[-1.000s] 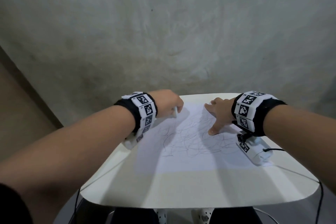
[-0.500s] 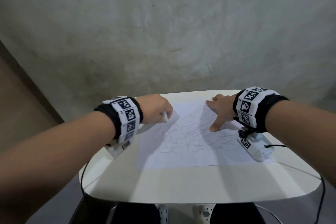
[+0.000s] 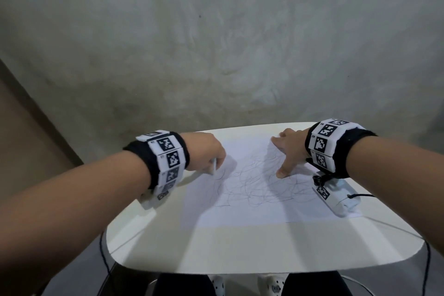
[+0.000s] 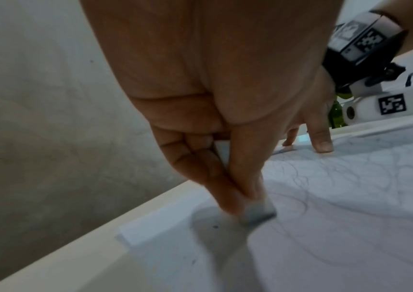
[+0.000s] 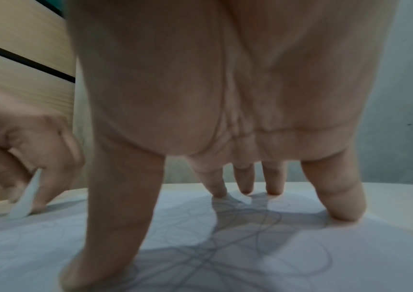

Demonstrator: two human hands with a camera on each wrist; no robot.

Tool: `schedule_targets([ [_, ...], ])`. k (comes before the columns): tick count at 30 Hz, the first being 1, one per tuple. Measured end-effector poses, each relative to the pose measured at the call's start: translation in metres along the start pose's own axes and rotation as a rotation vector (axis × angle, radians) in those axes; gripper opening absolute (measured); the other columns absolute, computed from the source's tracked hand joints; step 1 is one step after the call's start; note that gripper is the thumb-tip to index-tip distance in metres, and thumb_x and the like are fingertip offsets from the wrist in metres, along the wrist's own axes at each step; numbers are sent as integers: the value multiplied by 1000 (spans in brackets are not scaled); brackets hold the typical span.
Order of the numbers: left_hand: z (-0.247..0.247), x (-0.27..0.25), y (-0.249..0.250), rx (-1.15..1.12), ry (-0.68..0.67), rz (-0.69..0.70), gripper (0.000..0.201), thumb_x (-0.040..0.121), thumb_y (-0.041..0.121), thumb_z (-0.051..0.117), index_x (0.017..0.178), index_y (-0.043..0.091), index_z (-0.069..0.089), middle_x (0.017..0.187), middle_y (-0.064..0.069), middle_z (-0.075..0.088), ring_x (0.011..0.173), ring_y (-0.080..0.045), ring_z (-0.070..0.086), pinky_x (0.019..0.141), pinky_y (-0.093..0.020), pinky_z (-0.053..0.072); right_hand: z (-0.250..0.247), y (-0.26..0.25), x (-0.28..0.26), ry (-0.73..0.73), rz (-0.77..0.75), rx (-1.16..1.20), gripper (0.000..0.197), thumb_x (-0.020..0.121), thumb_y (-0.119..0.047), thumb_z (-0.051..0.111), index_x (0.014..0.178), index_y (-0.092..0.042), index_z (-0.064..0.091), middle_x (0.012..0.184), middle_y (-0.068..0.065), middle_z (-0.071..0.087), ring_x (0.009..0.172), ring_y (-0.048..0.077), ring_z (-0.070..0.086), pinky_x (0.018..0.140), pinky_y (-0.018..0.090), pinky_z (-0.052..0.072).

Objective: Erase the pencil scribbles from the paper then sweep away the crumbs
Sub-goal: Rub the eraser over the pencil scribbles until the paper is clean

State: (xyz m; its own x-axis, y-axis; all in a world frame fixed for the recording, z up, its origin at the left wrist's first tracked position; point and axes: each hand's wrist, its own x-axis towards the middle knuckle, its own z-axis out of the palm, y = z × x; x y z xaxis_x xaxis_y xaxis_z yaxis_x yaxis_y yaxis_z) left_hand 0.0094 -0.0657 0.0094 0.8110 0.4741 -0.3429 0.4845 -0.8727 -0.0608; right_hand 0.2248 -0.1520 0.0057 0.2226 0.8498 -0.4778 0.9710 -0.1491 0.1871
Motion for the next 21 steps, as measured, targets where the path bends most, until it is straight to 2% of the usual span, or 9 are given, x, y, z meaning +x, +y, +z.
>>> schedule_targets([
  [2, 0, 11, 10, 1, 116, 31, 15, 89, 17, 57, 101, 21, 65, 102, 2, 64, 91, -21, 57, 81, -32, 48, 1, 0, -1, 8, 3, -5, 103, 74, -61, 67, 152, -17, 15, 156, 8, 16, 141, 28, 28, 109, 43, 34],
  [4, 5, 15, 12, -31, 184, 34, 14, 89, 17, 58, 101, 20, 65, 102, 2, 62, 93, -21, 57, 78, -29, 45, 2, 0, -1, 16, 4, -11, 103, 74, -62, 66, 152, -17, 15, 156, 8, 17, 141, 28, 28, 108, 42, 34],
  [7, 10, 0, 0, -63, 88, 5, 11, 86, 19, 63, 96, 23, 66, 96, 5, 64, 84, -15, 55, 73, -26, 40, 1, -1, -1, 15, 3, -5, 103, 74, -62, 67, 152, -17, 16, 156, 8, 17, 140, 28, 29, 108, 42, 34],
  [9, 8, -9, -3, -46, -1, -15, 11, 84, 18, 63, 92, 25, 67, 89, 7, 64, 82, -15, 55, 73, -28, 45, 1, 0, -1, 15, 0, -6, 103, 74, -62, 67, 152, -17, 16, 156, 9, 17, 140, 28, 29, 107, 42, 33],
  [11, 2, -3, 6, -41, 38, -9, 14, 84, 16, 60, 92, 24, 66, 90, 6, 64, 85, -17, 57, 77, -30, 48, 1, 0, 0, 18, 0, -9, 103, 75, -62, 66, 152, -17, 16, 156, 9, 17, 140, 28, 29, 107, 41, 33],
  [13, 0, 10, 19, -53, 146, 23, 18, 86, 14, 55, 98, 21, 67, 100, 2, 65, 92, -21, 58, 82, -32, 48, 1, 0, -1, 19, 2, -18, 103, 74, -62, 66, 152, -17, 16, 156, 8, 17, 140, 28, 30, 106, 42, 34],
  [16, 6, 17, 24, -85, 206, 39, 15, 87, 16, 60, 99, 22, 66, 101, 3, 65, 92, -19, 58, 80, -31, 46, 1, -1, -1, 17, 1, -12, 103, 74, -62, 66, 152, -17, 16, 156, 8, 16, 140, 28, 30, 106, 42, 35],
  [19, 13, -5, 7, -87, 82, 31, 12, 85, 19, 64, 94, 26, 68, 94, 7, 66, 82, -12, 54, 73, -25, 41, 2, -1, 0, 27, -5, -10, 101, 73, -61, 68, 150, -16, 21, 153, 10, 22, 138, 29, 32, 106, 42, 36],
  [21, 11, -15, 4, -81, 11, 14, 14, 83, 17, 63, 93, 26, 67, 91, 8, 67, 81, -13, 56, 72, -26, 44, 3, -1, 0, 33, -8, -11, 100, 73, -61, 68, 149, -15, 22, 152, 10, 23, 137, 29, 32, 107, 42, 36],
])
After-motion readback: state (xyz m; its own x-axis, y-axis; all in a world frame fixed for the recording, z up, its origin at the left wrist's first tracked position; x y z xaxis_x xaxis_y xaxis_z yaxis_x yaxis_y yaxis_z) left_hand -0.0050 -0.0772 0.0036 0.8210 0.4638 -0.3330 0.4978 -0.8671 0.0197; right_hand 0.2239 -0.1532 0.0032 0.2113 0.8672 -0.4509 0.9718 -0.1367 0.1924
